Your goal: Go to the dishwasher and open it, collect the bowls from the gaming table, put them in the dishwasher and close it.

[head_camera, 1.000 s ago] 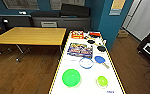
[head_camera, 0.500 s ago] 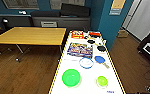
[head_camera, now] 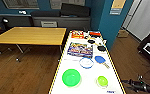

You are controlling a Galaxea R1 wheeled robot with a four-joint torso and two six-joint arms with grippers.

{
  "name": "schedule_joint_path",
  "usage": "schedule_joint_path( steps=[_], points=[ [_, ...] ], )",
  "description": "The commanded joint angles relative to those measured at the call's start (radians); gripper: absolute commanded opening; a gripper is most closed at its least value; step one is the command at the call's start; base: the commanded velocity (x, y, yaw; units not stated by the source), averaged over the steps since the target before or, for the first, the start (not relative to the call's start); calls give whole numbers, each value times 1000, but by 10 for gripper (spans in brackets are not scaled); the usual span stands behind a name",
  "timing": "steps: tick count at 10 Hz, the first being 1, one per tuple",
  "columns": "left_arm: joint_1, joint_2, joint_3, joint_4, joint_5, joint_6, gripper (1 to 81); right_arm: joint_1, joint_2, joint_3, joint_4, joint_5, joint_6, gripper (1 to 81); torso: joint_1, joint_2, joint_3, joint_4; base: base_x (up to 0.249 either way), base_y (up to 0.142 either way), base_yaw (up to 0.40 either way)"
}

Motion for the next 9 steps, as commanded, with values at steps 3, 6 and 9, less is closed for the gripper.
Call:
schedule_joint_path(
  steps=[3, 6, 9],
  points=[
    [9, -4, -1, -13, 69, -5, 811, 110, 67, -133, 136, -59, 0, 811, 0, 0, 0, 0, 0, 0, 0],
    [9, -4, -1, -14, 69, -5, 811, 78, 139, -196, 134, -59, -2, 811, 0, 0, 0, 0, 0, 0, 0],
    [9, -6, -2, -16, 71, -5, 811, 50, 192, -208, 123, -52, -3, 811, 0, 0, -1, 0, 0, 0, 0]
  ],
)
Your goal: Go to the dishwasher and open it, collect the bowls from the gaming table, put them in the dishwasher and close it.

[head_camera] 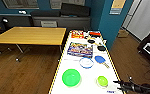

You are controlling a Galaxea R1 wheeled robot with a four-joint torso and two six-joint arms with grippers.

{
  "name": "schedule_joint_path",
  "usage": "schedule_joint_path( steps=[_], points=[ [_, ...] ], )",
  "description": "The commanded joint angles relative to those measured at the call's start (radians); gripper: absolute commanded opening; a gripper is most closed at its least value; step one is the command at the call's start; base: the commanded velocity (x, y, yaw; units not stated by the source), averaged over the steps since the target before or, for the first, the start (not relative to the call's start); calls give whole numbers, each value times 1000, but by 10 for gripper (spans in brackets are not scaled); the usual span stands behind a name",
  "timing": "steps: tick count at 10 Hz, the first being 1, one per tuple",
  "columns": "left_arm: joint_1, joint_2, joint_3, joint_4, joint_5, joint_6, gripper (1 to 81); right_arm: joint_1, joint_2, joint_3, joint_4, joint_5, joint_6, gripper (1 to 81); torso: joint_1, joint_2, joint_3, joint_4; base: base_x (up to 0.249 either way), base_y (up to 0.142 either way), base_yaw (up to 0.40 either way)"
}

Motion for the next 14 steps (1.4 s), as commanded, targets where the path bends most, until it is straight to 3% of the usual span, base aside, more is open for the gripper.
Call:
schedule_joint_path(
  steps=[1, 14],
  points=[
    [9, -5, -2, -8, 73, -5, 811, 97, 0, -16, 11, -52, -2, 811, 0, 0, 0, 0, 0, 0, 0],
    [17, -16, -2, -27, 72, -5, 811, 143, 184, -174, 43, -47, 16, 811, 0, 0, 0, 0, 0, 0, 0]
  ],
)
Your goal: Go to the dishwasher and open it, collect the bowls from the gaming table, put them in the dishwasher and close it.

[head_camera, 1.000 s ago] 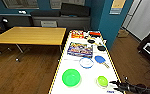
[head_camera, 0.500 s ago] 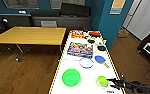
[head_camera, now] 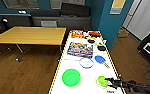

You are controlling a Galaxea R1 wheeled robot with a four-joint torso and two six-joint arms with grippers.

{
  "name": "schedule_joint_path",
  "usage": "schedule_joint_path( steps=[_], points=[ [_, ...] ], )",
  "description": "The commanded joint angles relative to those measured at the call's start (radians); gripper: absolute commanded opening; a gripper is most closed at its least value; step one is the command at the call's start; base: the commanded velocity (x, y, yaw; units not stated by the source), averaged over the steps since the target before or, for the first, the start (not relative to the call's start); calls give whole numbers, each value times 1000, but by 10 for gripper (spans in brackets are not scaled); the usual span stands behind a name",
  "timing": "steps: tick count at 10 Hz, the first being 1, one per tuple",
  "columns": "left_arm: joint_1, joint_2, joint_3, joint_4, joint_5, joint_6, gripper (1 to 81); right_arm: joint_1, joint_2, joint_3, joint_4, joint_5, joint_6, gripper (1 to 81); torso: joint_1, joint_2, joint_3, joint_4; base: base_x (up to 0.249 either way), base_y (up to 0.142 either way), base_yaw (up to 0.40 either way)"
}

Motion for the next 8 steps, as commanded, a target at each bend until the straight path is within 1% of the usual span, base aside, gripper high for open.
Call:
schedule_joint_path(
  steps=[1, 4, 6, 7, 8],
  points=[
    [15, -8, 0, -15, 71, -5, 811, 120, -5, -13, 24, -53, 6, 811, 0, 0, 0, 0, 0, 0, 0],
    [15, -9, 0, -19, 71, -5, 811, 123, 38, -40, 24, -50, 8, 811, 0, 0, 0, 0, 0, 0, 0],
    [15, -9, 0, -19, 70, -5, 811, 115, 69, -78, 24, -50, 18, 811, 0, 0, 0, 0, 0, 0, 0],
    [15, -9, 0, -19, 70, -5, 811, 111, 78, -89, 24, -50, 20, 10, 0, 0, 0, 0, 0, 0, 0],
    [14, -9, 0, -19, 70, -5, 811, 100, 81, -97, 26, -51, 32, 10, 0, 0, 0, 0, 0, 0, 0]
  ],
)
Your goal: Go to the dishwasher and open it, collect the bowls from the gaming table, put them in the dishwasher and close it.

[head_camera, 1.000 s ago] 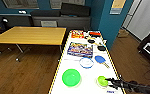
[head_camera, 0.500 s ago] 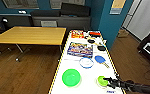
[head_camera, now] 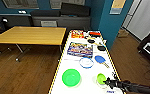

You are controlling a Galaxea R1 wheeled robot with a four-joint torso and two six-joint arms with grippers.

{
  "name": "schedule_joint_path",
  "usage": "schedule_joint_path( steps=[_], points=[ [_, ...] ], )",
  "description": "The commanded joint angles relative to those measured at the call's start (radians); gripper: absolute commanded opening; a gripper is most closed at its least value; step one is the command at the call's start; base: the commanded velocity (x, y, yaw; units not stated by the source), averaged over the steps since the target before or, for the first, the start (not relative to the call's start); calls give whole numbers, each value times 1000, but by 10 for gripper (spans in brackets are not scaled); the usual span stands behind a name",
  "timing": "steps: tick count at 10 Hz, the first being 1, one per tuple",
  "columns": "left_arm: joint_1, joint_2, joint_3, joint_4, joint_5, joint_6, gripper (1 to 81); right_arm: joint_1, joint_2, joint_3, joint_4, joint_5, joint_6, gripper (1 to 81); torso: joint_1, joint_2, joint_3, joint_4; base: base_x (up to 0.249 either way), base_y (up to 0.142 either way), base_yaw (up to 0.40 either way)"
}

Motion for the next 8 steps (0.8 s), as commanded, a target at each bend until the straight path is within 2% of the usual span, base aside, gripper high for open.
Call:
schedule_joint_path(
  steps=[1, 2, 4, 6, 8],
  points=[
    [14, -10, 0, -7, 70, -5, 811, 96, -23, 4, 10, -57, 38, 10, 0, 0, 0, 0, 0, 0, 0],
    [14, -12, 0, -7, 69, -5, 811, 94, -37, 5, 10, -57, 38, 10, 0, 0, 0, 0, 0, 0, 0],
    [14, -9, 1, -1, 67, -5, 811, 131, -179, 103, 7, -85, 38, 10, 0, 0, 0, 0, 0, 0, 0],
    [8, -6, 4, 7, 66, -5, 811, 201, -412, 273, -26, -211, 33, 10, 0, 0, 0, 0, 0, 0, 0],
    [3, -1, 6, 8, 66, -5, 811, 231, -627, 376, -126, -356, 33, 10, 0, 0, 0, 0, 0, 0, 0]
  ],
)
